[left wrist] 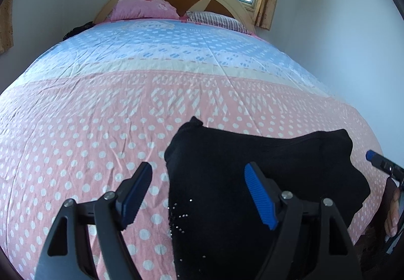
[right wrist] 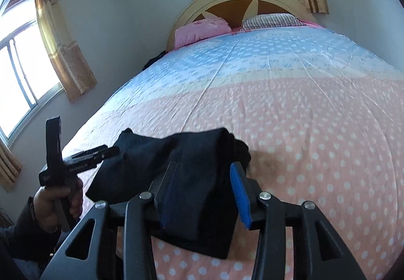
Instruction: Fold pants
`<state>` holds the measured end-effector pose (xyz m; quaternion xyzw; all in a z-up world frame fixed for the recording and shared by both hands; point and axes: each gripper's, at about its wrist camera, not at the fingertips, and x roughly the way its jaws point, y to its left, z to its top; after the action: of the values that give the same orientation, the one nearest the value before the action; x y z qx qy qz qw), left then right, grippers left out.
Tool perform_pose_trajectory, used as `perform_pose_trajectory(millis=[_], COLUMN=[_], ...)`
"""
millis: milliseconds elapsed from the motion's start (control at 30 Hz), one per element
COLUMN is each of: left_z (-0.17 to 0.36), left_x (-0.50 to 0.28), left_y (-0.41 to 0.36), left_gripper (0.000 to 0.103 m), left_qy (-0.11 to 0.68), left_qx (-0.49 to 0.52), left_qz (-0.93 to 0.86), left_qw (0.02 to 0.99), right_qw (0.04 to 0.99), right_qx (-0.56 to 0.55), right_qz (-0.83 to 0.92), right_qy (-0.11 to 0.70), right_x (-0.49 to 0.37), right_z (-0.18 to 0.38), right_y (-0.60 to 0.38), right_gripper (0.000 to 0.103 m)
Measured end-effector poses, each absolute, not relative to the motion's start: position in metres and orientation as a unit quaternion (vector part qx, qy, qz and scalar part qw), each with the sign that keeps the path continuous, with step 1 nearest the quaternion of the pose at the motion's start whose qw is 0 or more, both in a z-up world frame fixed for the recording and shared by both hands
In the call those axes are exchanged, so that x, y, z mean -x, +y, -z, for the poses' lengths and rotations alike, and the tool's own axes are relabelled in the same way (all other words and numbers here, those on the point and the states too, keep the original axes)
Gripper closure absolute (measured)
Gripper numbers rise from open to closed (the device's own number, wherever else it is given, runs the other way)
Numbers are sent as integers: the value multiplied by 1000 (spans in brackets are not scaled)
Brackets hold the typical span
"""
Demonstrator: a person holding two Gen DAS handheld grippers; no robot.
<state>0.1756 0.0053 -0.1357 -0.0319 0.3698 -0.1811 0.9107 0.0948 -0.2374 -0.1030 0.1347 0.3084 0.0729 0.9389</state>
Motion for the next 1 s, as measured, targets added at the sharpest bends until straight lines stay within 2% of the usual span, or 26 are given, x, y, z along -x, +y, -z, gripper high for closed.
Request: perform_pose_trajectory(millis=[100,200,300,433,567,767,800,867,900,933,1000], left_z=[137,140,142,145,149,148,148,149,149,149,149], left_x=[-174,-176,-178,-177,-175,-173,-173,-174,-174,-174,-174], left_y=[2,3,6,5,4,2,2,2,2,2,2], left_gripper=[25,25,25,14,14,14,14,14,14,14,13], left_qy=[365,372,373,367,365,363,363,364,364,364,365], left_qx=[11,12,18,9,0,-10,-10,-9,-9,-9,-9], left_qz=[172,171,171,164,163,162,163,163,164,163,163], left_qw=[915,913,912,916,917,917,917,917,917,917,917], right_qw=[928,917,916,913,915,937,942,949,947,944,938], right_qx=[-152,-170,-194,-189,-177,-133,-118,-88,-83,-80,-68], right_qz=[-63,-65,-70,-43,-42,-54,-59,-78,-96,-109,-107], right_qy=[334,354,343,358,359,318,307,294,296,302,323], right_x=[-124,-133,-123,-124,-125,-95,-88,-78,-76,-75,-77], right_z=[115,127,124,137,137,113,108,100,99,101,110], right_y=[-240,-245,-257,-262,-261,-234,-227,-211,-205,-199,-192], right_gripper=[60,96,97,98,97,94,89,72,58,54,54])
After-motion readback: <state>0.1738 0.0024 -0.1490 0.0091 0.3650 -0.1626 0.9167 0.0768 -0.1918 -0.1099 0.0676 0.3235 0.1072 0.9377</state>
